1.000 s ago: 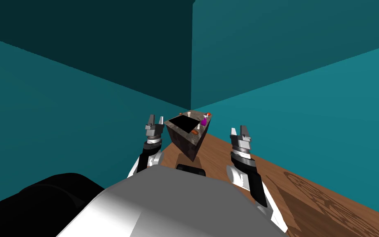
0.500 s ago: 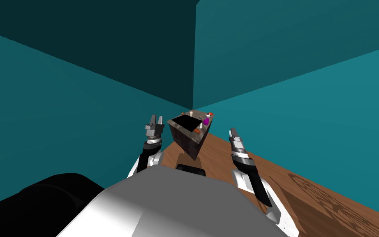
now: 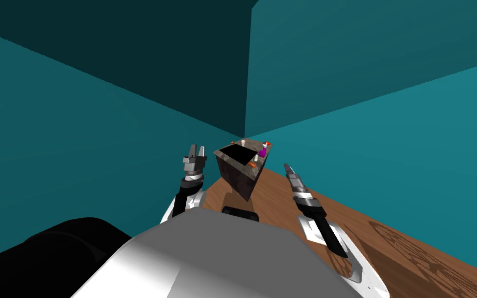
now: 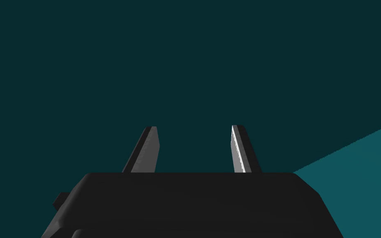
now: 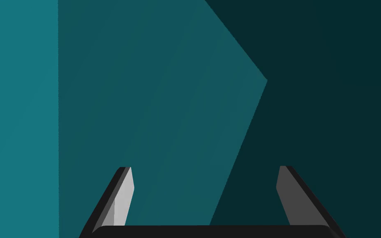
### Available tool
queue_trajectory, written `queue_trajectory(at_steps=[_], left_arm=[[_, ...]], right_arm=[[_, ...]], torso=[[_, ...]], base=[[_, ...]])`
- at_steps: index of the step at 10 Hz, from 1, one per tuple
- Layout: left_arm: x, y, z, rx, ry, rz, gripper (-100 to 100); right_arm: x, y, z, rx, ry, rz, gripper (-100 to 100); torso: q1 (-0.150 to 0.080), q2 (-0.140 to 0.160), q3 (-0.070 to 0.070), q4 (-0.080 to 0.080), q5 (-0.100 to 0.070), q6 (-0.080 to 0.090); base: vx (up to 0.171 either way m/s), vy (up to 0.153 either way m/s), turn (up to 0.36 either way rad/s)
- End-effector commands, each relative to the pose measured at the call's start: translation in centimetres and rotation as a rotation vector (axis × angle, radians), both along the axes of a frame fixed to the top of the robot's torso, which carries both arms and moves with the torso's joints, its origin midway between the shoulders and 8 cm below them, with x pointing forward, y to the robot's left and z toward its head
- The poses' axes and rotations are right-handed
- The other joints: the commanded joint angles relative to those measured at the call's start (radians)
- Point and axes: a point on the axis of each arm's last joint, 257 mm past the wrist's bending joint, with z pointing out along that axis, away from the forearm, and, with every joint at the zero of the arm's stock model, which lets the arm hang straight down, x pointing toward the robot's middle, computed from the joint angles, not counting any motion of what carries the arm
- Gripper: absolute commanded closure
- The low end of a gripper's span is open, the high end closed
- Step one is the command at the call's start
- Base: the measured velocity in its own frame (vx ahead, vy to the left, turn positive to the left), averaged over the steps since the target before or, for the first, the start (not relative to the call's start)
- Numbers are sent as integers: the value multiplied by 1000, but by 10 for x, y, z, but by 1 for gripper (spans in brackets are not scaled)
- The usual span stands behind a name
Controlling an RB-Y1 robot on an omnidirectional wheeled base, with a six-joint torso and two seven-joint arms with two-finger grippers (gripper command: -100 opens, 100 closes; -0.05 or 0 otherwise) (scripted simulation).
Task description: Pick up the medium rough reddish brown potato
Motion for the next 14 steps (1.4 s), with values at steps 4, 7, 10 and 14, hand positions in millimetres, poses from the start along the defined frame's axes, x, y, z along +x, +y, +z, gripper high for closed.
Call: queue_trajectory(at_steps=[4, 7, 10, 14], left_arm=[[0, 0, 0, 0, 0, 0, 0], [0, 0, 0, 0, 0, 0, 0], [0, 0, 0, 0, 0, 0, 0], [0, 0, 0, 0, 0, 0, 0]], right_arm=[[11, -20, -56, -302, 138, -51, -100], [13, -29, -71, -419, 179, -51, -100], [15, -50, -103, -604, 255, -66, -100], [15, -76, -132, -804, 326, -66, -100]], torso=[[0, -1, 0, 0, 0, 0], [1, -2, -1, 0, 0, 0], [0, -1, -1, 0, 0, 0], [2, -4, -2, -1, 1, 0]], base=[[-33, 95, 64], [-11, 86, 30], [-16, 92, 56], [13, 107, 50]])
